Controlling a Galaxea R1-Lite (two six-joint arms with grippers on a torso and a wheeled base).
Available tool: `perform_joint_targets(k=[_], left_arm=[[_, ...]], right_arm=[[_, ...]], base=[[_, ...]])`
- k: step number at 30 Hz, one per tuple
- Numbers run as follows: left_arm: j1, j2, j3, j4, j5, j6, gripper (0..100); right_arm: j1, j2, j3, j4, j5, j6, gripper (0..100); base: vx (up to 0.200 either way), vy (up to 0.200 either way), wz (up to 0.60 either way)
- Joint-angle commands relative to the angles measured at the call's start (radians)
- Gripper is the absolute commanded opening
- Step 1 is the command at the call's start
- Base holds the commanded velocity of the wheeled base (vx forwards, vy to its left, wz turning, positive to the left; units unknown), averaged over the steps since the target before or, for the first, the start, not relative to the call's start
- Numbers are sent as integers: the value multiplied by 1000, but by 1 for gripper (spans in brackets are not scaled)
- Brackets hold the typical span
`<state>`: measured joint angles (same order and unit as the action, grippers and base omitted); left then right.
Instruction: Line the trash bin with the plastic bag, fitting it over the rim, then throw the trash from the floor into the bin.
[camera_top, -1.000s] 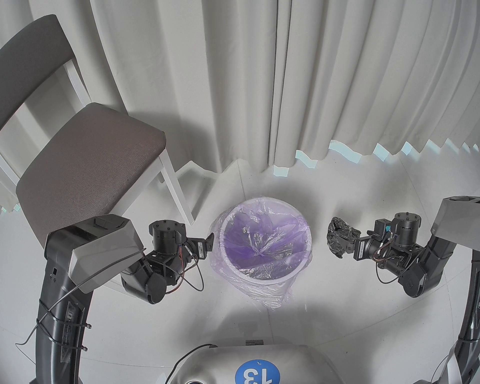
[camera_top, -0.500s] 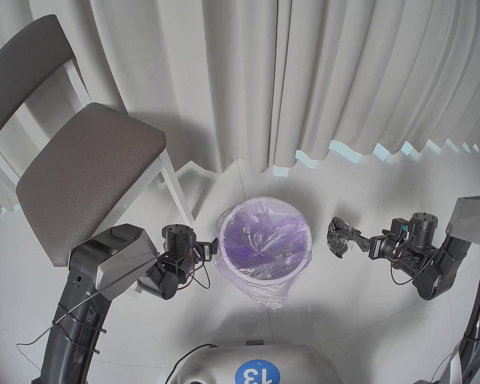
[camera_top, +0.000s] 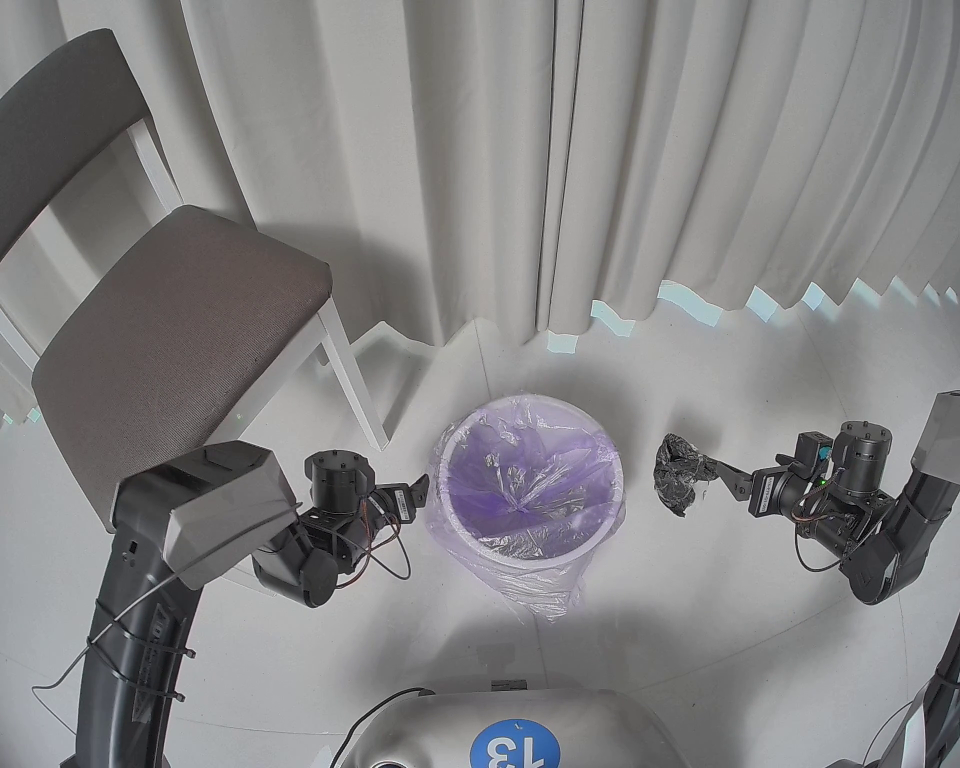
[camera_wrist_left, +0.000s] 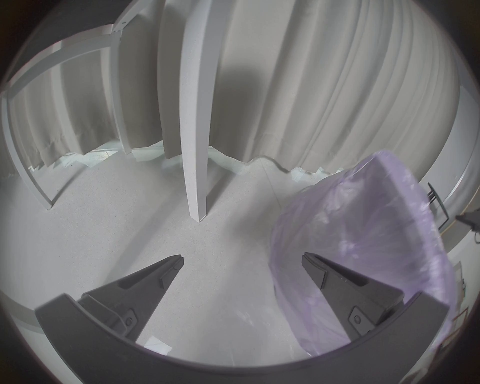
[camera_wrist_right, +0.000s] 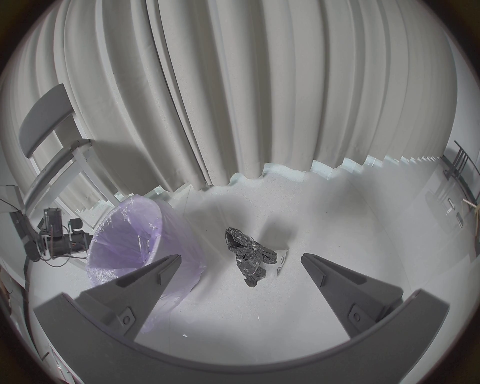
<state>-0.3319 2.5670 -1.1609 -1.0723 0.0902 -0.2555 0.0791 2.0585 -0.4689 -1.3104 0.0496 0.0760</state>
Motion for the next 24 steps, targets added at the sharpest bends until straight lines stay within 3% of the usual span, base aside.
perform_joint_targets(k=[1, 4, 7, 9, 10, 11, 24], left_arm=[[27, -179, 182, -66, -52, -24, 100], [67, -249, 316, -150, -222, 12, 100], [131, -254, 406, -175, -376, 165, 100], [145, -249, 425, -189, -408, 200, 100], [163, -222, 464, -235, -484, 268, 100], [162, -195, 475, -267, -506, 280, 100], [31, 22, 460, -498, -497, 289, 100]], right_arm=[[25, -44, 26, 7, -50, -1, 100], [22, -49, 79, -6, -62, 1, 100], [16, -54, 112, -23, -79, 2, 100], [14, -55, 118, -26, -85, 2, 100], [14, -64, 133, -38, -99, 1, 100], [16, -70, 138, -43, -102, 1, 100], [37, -126, 147, -39, -106, -10, 100]], base=[[0, 0, 0], [0, 0, 0], [0, 0, 0], [0, 0, 0], [0, 0, 0], [0, 0, 0], [0, 0, 0]])
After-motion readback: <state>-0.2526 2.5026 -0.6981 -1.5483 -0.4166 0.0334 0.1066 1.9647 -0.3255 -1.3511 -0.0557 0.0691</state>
